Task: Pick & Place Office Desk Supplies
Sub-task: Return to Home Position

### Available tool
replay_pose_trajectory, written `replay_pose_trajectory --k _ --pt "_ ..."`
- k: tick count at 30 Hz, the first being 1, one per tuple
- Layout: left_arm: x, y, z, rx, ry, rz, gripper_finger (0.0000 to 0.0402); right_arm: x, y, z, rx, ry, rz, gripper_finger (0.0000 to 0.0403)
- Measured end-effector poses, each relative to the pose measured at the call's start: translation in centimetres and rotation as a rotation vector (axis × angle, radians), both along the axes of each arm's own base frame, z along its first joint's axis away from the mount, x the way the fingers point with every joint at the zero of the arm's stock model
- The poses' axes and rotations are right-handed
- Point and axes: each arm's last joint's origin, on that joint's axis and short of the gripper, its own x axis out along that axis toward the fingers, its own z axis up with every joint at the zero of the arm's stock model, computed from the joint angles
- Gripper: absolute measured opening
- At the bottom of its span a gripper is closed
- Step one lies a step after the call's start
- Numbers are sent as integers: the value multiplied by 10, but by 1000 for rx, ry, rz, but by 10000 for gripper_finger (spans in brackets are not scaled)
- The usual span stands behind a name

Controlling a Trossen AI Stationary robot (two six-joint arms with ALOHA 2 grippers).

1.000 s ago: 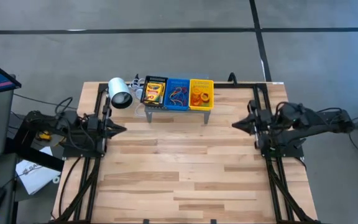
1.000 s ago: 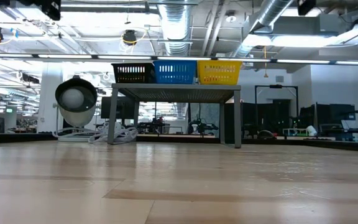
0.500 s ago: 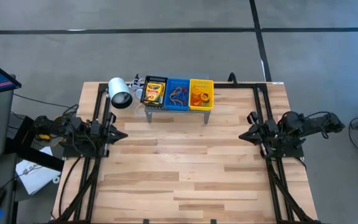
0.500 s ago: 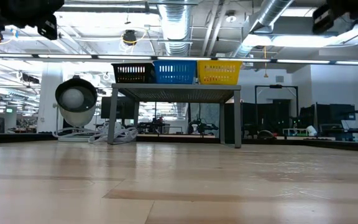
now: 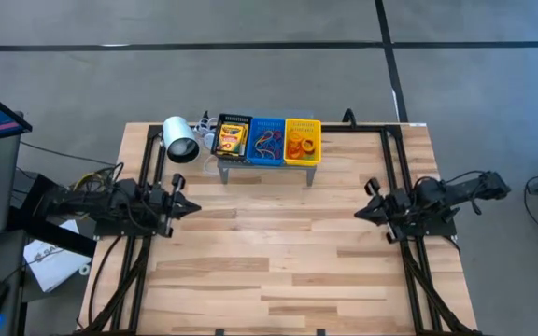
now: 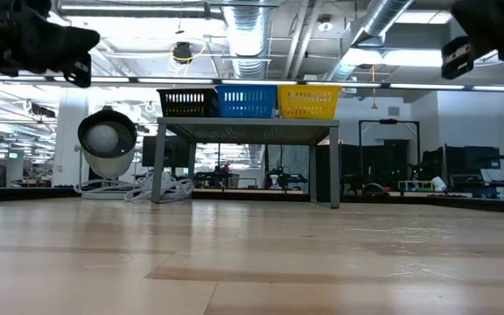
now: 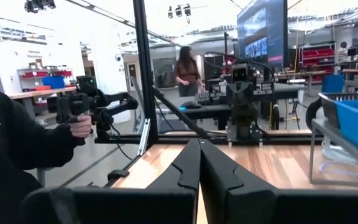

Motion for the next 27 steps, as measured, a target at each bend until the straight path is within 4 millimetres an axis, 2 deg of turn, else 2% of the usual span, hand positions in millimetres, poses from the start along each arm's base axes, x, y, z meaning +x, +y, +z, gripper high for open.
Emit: replay_pose_trajectory --k 7,12,19,27 --pt "1 8 -5 -22 6 -24 1 0 0 -16 9 -6 -1 0" --pt "1 14 -6 -28 17 -13 0 -1 -1 -19 -8 18 -8 0" --pt "0 21 -8 -28 38 -6 0 1 -2 -30 -34 123 -76 0" --pt "0 27 -10 -35 66 37 1 1 -3 -31 -72 123 -93 0"
